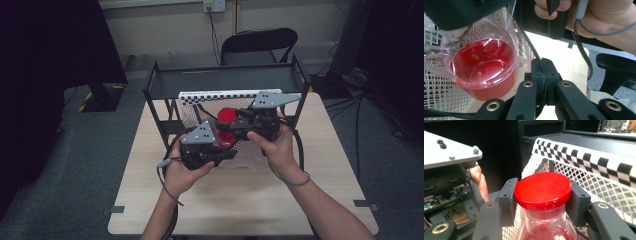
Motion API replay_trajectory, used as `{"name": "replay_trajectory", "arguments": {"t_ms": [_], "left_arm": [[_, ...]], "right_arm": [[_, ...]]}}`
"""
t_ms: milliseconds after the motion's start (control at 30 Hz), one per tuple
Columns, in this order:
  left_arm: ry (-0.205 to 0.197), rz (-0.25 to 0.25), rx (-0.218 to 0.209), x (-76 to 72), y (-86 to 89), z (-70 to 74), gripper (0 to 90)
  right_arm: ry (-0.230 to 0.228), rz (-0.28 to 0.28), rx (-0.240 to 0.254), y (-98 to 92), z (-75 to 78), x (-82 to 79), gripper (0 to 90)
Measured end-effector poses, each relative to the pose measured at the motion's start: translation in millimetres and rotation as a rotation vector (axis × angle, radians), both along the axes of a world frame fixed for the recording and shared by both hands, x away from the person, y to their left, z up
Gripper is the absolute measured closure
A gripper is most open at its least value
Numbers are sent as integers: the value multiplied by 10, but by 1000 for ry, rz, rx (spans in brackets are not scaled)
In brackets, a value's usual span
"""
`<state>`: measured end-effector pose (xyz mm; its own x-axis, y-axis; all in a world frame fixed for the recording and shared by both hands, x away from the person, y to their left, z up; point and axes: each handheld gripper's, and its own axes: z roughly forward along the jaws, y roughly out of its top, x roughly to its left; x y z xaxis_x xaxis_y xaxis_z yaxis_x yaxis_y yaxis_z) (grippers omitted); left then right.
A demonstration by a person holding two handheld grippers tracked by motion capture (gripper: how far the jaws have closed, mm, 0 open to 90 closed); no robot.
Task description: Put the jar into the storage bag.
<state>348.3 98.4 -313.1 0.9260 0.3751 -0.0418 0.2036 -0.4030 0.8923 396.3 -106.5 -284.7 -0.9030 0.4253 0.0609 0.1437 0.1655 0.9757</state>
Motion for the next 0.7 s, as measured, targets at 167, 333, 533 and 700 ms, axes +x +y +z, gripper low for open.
{"name": "replay_trajectory", "arguments": {"t_ms": [167,333,533,700], "left_arm": [[0,-1,2,-1,-7,1,892],[-1,0,6,1,-15,-8,892],[7,-5,-8,13,-8,-17,892],[15,-5,-20,22,6,-22,892]], "right_arm": [[6,-4,-10,-18,-40,1,493],[13,-14,-18,-27,-84,6,493],[18,-26,-28,-37,-129,19,492],[18,-35,-23,-48,-178,21,491]]}}
